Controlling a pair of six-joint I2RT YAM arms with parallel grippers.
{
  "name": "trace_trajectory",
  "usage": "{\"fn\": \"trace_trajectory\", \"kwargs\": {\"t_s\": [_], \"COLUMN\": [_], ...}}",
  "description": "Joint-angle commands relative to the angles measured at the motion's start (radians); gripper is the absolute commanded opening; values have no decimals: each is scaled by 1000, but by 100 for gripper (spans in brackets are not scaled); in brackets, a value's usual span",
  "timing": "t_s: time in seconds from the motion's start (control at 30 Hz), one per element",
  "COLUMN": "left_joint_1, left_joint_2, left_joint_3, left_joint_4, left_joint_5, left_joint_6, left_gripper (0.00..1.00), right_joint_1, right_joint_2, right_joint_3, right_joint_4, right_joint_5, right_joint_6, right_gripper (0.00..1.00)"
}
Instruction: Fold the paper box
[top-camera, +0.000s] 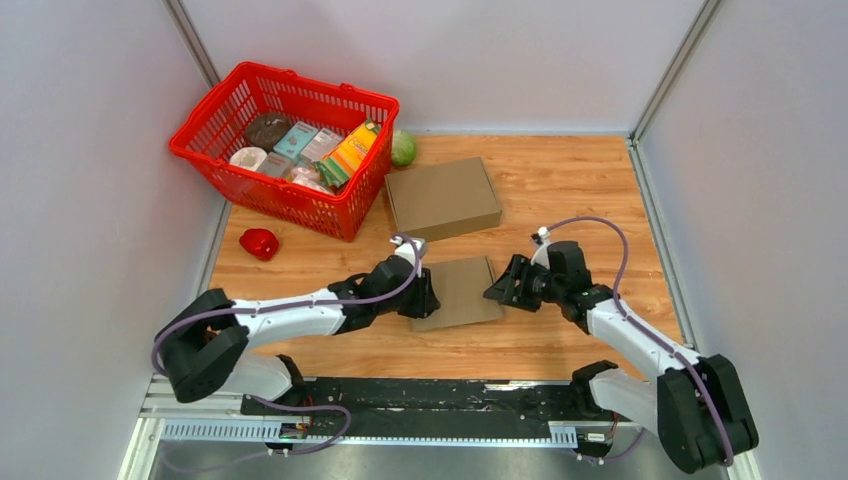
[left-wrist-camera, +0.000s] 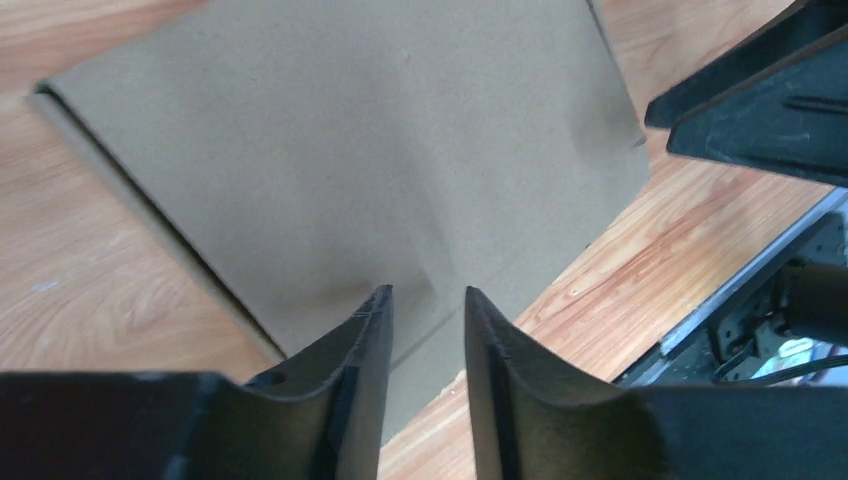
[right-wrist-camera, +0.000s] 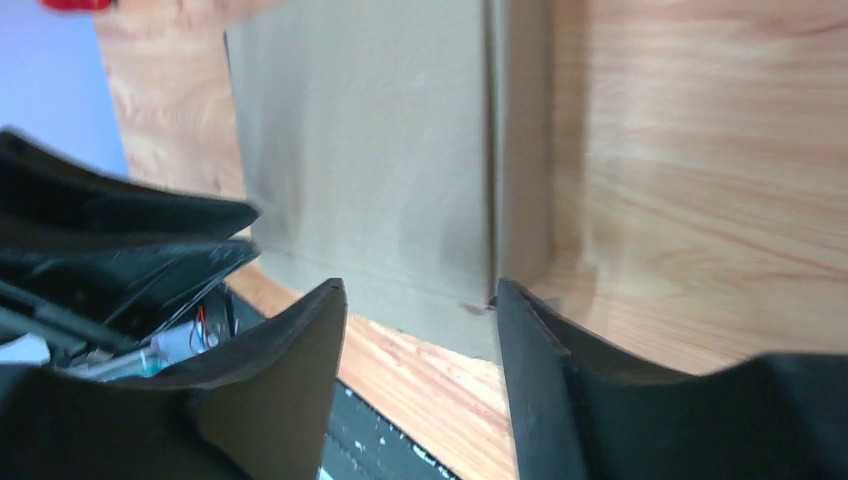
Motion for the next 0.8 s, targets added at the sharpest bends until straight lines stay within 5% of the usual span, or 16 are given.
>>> {"fn": "trace_trajectory", "kwargs": {"t_s": [0.0,0.1,0.23,0.43,0.77], "left_joint_1": [10,57,122,209,220], "left_joint_2": [-215,-292,-348,-320,-243], "left_joint_3": [-23,-12,-61,-181,-296], "left_joint_4": [-68,-203,-234,-113,215], "left_joint_5": [-90,-91,-33,91,126], "left_joint_6": [45,51,-3,-125,-225], "left_gripper": [46,53,63,73,75], "right_joint_1": [-74,-103,-111,-148,-238], "right_joint_2": [-37,60,248,338,439], "right_joint_3": [32,63,102,90,23], "right_joint_4": [-38,41,182,262,322], "right_joint_5": [126,68,-98,-95,-158], "right_joint_6": [-38,-78,-79,-47,-1], "right_gripper": [66,69,56,28,20]}}
